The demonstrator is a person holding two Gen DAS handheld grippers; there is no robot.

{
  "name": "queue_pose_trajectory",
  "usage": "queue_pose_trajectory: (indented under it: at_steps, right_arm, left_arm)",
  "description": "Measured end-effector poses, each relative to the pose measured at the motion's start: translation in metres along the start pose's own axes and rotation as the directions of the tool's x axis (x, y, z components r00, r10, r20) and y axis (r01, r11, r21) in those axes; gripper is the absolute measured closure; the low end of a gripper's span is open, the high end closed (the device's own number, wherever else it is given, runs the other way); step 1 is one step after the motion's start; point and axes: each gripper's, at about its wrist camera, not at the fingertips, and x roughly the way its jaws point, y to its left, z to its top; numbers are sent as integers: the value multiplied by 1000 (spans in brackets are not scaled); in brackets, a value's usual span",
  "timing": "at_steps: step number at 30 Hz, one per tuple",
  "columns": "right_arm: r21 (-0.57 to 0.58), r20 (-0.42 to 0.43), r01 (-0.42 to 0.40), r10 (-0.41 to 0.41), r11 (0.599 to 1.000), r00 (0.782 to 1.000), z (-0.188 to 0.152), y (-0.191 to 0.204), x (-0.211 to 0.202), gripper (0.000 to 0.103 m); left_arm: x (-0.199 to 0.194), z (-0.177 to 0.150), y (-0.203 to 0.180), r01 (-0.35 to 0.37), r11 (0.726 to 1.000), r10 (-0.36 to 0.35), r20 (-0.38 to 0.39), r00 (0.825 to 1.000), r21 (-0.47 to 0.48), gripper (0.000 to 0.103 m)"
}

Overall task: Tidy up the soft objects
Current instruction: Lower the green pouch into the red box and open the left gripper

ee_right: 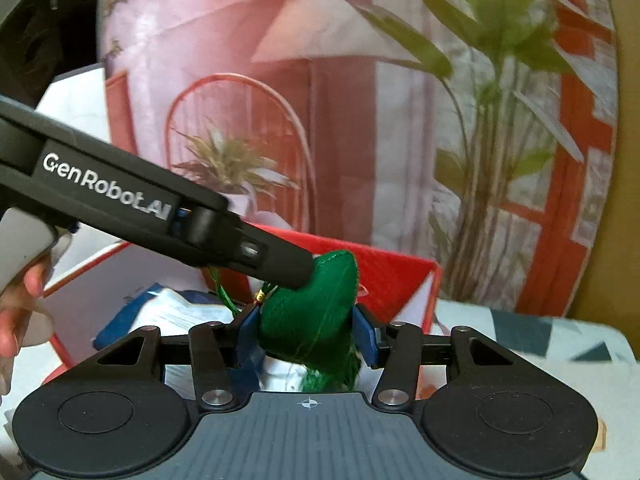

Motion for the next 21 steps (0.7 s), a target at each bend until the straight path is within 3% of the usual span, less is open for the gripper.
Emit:
queue_pose_trajectory:
  at_steps: [11,21]
  right_arm:
    - [21,14,30,-30,999,999,-7,15,-35,55]
    - [47,37,44,-46,998,998,-33,39,-86,55]
  left_arm:
    - [-37,-10,7,-23,1000,23,-7,1000,10,44]
    - [-87,-51,15,-57,998,57,26,998,-6,44]
